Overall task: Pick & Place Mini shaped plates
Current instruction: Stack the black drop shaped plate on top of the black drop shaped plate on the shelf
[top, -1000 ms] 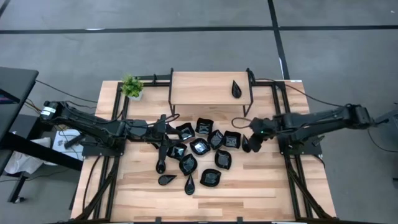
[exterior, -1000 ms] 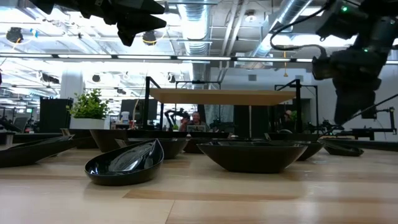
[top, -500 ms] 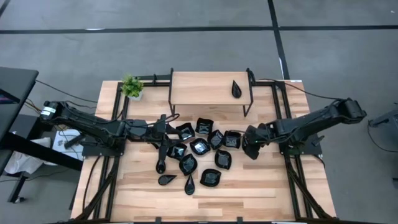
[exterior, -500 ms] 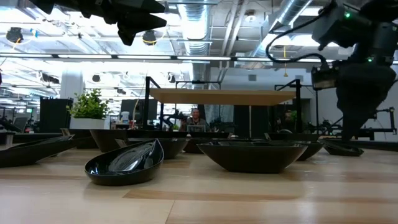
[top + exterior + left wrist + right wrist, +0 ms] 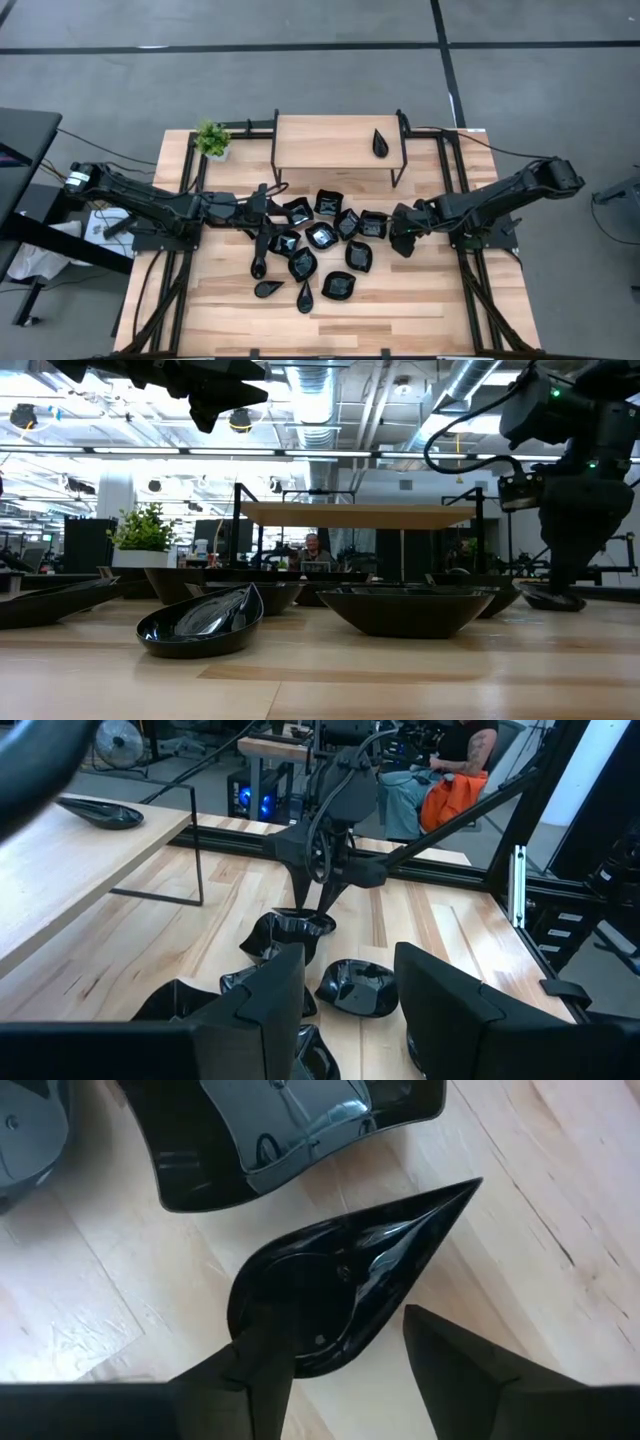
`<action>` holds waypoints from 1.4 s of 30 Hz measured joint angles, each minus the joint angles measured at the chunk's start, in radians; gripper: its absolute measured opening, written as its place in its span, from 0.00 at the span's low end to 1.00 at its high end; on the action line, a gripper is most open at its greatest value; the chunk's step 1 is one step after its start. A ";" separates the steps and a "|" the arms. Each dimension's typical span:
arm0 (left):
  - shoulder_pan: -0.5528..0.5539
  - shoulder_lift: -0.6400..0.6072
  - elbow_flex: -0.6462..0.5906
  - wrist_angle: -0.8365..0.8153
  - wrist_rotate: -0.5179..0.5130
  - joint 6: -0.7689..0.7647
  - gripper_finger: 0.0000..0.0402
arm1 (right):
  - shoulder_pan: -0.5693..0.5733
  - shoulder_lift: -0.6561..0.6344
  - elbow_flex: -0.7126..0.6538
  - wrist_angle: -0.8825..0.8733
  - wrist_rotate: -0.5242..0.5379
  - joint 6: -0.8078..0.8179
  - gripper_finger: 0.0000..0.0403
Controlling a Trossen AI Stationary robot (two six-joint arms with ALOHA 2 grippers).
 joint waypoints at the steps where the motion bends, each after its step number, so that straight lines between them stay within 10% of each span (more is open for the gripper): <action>1: 0.000 0.000 0.000 0.000 0.000 0.000 0.40 | 0.000 0.000 0.000 0.000 0.000 0.000 0.45; 42: 0.000 0.000 0.000 0.004 0.000 0.000 0.40 | 0.000 0.061 0.000 0.015 0.002 0.008 0.18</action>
